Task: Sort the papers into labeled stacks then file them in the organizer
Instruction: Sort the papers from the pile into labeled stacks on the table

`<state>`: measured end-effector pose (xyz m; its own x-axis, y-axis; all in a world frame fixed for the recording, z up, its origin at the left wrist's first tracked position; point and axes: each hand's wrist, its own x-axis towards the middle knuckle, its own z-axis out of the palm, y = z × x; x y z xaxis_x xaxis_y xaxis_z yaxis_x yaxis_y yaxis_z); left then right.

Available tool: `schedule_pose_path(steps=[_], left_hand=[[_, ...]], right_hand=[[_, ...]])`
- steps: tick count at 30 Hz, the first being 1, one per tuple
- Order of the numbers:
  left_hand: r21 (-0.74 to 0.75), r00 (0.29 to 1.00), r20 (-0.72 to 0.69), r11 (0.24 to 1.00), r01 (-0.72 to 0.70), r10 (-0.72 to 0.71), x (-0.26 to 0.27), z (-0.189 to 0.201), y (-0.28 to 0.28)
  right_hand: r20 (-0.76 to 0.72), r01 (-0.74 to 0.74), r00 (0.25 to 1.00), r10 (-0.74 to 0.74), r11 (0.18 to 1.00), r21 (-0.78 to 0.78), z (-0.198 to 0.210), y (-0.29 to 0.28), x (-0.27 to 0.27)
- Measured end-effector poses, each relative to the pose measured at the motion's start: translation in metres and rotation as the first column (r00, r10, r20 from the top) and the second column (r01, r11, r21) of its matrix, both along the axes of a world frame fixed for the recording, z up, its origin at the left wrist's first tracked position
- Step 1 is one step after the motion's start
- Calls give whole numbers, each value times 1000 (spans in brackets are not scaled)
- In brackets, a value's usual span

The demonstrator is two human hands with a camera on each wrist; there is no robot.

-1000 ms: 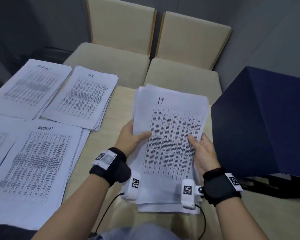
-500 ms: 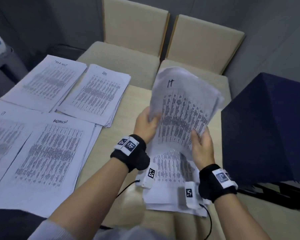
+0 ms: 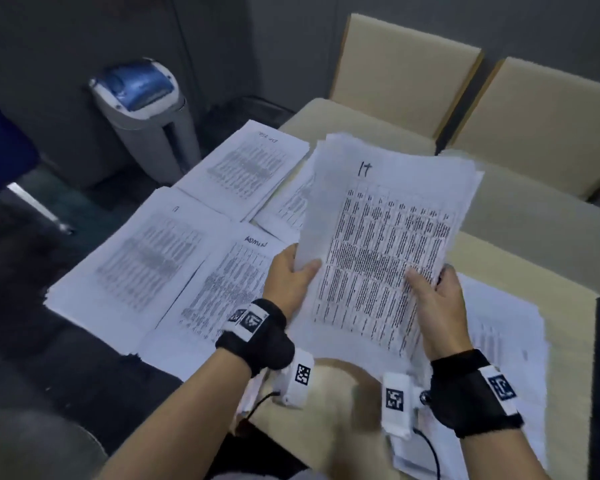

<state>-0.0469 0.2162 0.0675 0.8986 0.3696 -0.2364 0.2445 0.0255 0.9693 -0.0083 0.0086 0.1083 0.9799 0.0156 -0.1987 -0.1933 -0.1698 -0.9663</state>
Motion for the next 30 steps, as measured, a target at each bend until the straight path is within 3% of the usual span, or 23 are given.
schedule_pose_path(steps=[4, 8, 9, 13, 19, 24, 28, 30], left_hand=[[-88, 992, -51, 989, -118, 114, -18, -1, 76], [56, 949, -267, 981, 188, -167, -38, -14, 144], [72, 942, -295, 979, 191, -162, -39, -22, 161], [1, 977, -213, 1000, -1, 1, -12, -25, 243], [108, 993, -106, 993, -42, 54, 25, 0, 371], [90, 977, -185, 992, -87, 103, -51, -21, 430], [69, 932, -349, 995, -76, 95, -113, -51, 428], [140, 902, -420, 989, -39, 95, -128, -62, 426]], right_hand=[[-55, -133, 990, 131, 990, -39, -15, 55, -8], [-65, -5, 998, 7, 1000, 25, -31, 115, -3], [-73, -1, 997, 3, 1000, 30, -33, 129, -2], [-164, -36, 985, 44, 998, 49, -33, 162, -9], [-326, 80, 940, -102, 993, -82, -71, 116, -44], [-368, 272, 857, -361, 923, -272, -106, 68, -71], [-382, 277, 826, -415, 888, -367, -124, 59, -83], [-348, 264, 833, -429, 862, -432, -136, 60, -87]])
